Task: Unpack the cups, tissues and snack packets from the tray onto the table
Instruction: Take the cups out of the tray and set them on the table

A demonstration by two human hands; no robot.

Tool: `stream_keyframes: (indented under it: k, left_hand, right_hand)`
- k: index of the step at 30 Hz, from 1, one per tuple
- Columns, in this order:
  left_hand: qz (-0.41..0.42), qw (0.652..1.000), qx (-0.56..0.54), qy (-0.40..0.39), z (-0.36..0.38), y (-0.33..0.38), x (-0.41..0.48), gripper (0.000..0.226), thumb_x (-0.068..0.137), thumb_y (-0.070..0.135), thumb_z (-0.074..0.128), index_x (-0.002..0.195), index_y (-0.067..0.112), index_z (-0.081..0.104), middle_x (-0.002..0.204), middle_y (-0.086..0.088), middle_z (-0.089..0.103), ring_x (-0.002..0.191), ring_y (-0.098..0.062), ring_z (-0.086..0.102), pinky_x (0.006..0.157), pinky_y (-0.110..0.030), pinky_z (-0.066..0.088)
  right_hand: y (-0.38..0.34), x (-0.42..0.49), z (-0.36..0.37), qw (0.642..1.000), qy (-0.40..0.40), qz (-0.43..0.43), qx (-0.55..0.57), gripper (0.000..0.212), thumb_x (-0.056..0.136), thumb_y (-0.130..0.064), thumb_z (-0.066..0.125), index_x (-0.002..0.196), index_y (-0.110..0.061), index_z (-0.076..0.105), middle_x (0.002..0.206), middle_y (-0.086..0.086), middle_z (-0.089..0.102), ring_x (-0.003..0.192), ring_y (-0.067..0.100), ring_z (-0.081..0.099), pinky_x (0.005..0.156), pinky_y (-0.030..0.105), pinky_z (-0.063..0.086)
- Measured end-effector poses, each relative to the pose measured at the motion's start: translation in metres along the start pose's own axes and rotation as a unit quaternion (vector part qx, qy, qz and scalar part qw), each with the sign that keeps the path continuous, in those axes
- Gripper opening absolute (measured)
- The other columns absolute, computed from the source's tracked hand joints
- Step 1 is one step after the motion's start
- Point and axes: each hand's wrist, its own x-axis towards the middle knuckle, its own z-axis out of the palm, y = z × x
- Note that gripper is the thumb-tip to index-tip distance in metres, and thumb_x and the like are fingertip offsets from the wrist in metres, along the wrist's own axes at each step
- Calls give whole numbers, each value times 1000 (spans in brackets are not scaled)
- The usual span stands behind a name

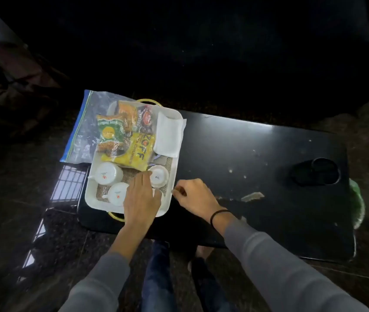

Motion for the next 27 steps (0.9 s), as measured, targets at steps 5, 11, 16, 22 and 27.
stream_keyframes:
  k: [5, 11, 16, 22, 27]
  left_hand:
    - [31, 999, 22, -27, 14, -5, 29, 62, 88, 26, 74, 140, 6, 47, 131, -13, 56, 122, -32, 51, 98, -40, 44]
    - [47, 998, 46, -19, 33, -17, 49, 64, 88, 38, 72, 140, 12, 47, 134, -7, 55, 125, -27, 51, 97, -37, 46]
    - [42, 999, -6, -8, 24, -18, 56, 65, 76, 38, 82, 132, 16, 56, 127, -2, 62, 119, -25, 54, 84, -36, 48]
    - [67, 992, -92, 44, 1, 6, 44, 72, 69, 29, 85, 135, 21, 57, 124, 1, 63, 115, -22, 55, 86, -32, 46]
    - [19, 961, -276, -4, -2, 43, 26, 69, 63, 36, 92, 126, 33, 63, 116, 15, 70, 107, -2, 66, 91, -23, 53]
  right_hand:
    - [-7, 27, 19, 981, 40, 44, 187, 29, 99, -13, 56, 125, -13, 68, 112, 11, 75, 91, 26, 73, 88, 38, 59]
    - [-1, 41, 40, 951, 43, 73, 299, 38, 101, -14, 51, 136, -23, 64, 124, 1, 73, 104, 15, 70, 94, 34, 59]
    - [4, 45, 39, 931, 60, 90, 348, 30, 100, -17, 55, 123, -26, 71, 113, -3, 76, 102, 16, 73, 88, 39, 62]
    - [8, 33, 15, 857, 111, 98, 494, 18, 100, -31, 60, 103, -31, 77, 99, -10, 78, 92, 5, 73, 73, 24, 61]
    - [30, 11, -10, 804, 84, 95, 581, 21, 100, -36, 60, 111, -28, 77, 109, -1, 79, 103, 14, 73, 84, 26, 56]
